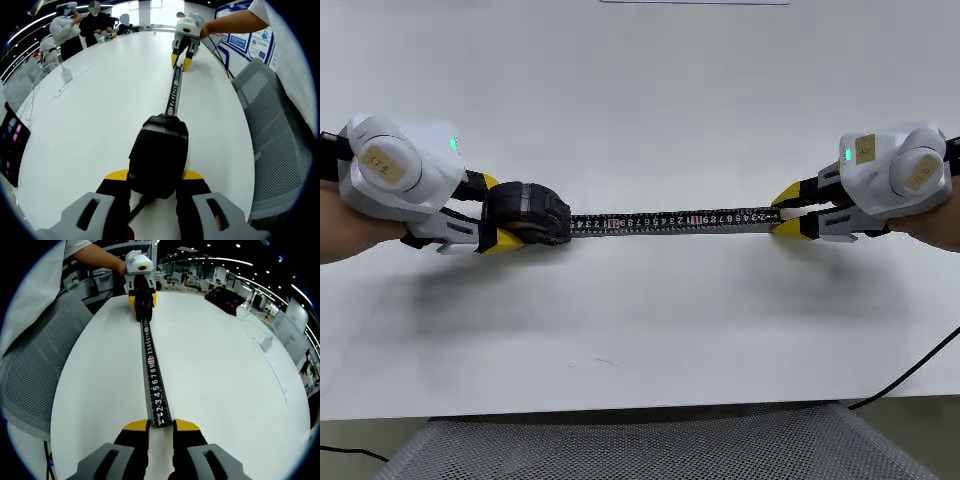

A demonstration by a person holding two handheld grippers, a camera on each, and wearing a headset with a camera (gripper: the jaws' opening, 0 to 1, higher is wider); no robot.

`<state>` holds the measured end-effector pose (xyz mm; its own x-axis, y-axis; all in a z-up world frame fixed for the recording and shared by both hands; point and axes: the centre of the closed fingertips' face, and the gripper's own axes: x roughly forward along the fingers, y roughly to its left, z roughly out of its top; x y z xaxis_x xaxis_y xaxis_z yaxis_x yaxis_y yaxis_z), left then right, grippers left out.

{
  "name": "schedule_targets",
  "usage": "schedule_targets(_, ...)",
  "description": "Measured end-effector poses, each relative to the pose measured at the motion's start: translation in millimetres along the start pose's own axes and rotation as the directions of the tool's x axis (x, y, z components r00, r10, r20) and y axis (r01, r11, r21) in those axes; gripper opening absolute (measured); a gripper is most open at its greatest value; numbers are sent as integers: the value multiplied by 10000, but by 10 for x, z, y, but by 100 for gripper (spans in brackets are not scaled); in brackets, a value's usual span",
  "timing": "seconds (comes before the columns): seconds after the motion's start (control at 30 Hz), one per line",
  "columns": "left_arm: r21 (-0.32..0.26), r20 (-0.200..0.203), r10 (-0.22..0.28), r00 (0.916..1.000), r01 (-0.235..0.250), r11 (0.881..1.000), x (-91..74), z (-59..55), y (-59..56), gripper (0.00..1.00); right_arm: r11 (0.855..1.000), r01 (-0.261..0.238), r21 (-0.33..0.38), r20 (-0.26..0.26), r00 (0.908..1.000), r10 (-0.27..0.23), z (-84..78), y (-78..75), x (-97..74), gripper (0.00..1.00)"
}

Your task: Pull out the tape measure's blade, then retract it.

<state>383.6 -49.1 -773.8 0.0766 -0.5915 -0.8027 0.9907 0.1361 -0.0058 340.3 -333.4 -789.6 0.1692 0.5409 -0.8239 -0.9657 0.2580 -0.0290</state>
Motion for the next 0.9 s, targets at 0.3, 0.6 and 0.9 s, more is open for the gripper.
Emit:
schedule_targets(0.3,-89,-91,-45,9999,44,10000,-4,-24,-25,37,9999,15,129,30,10000,-15,10,7,-2,20)
schedule_targets(0.6,-302,-14,2,10000,-3,9995,-31,-5,3,43,9992,183,367,189,9996,-190,42,7,-32,23)
schedule_targets(0.9,-768,352,520,9980,-492,9958,-151,26,11,49,9882,743,1342,828,9929,-859,152,-17,-102,30)
